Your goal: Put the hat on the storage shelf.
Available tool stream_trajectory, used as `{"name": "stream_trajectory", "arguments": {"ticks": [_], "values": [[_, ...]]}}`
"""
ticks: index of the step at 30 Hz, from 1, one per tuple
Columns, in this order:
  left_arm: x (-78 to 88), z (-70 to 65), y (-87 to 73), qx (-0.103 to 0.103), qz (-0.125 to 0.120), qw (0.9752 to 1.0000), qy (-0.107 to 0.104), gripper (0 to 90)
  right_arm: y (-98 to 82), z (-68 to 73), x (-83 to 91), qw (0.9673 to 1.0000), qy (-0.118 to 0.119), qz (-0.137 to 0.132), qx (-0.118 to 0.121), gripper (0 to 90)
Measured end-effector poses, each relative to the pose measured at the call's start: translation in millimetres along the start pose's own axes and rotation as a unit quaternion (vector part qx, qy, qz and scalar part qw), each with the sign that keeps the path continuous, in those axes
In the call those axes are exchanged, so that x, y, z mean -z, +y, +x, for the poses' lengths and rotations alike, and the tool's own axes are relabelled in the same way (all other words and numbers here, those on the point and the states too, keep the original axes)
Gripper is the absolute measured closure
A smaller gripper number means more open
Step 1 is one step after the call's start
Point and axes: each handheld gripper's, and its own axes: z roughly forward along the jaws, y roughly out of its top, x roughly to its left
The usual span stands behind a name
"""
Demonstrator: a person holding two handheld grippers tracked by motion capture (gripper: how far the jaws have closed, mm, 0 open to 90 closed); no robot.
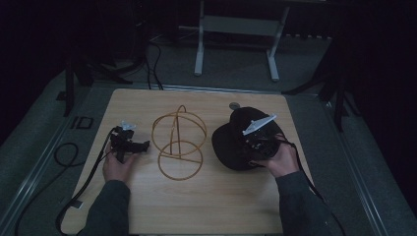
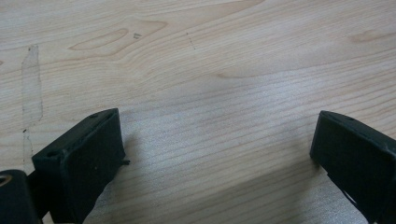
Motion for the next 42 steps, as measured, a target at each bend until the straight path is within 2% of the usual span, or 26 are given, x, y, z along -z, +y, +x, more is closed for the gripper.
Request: {"name": "stream_trajectory", "arguments": {"ticks": [6, 10, 18, 28, 32, 42], "values": [[0.0, 0.0, 0.0, 0.0, 0.0, 1.0, 0.0, 2.3, 11.5, -5.7, 8.0, 0.9995, 0.01, 0.014, 0.027, 79.5], [0.0, 0.0, 0.0, 0.0, 0.0, 1.0, 0.0, 2.3, 19.3, -7.6, 13.0, 0.9988, 0.003, 0.026, 0.041, 79.5], [0.0, 0.0, 0.0, 0.0, 0.0, 1.0, 0.0, 2.3, 30.0, -13.6, 26.7, 0.9984, 0.02, 0.011, 0.051, 79.3], [-0.1, 0.0, 0.0, 0.0, -0.001, 1.0, 0.0, 2.3, 40.9, -19.2, 40.8, 0.9968, 0.024, 0.024, 0.072, 79.1], [-0.1, 0.0, 0.0, 0.0, -0.001, 1.0, 0.0, 2.3, 46.7, -23.1, 48.5, 0.9959, 0.039, 0.03, 0.076, 79.0], [-0.1, 0.0, 0.1, 0.0, -0.001, 1.0, 0.0, 2.3, 57.4, -22.5, 62.8, 0.9953, 0.036, 0.022, 0.088, 78.9]]}}
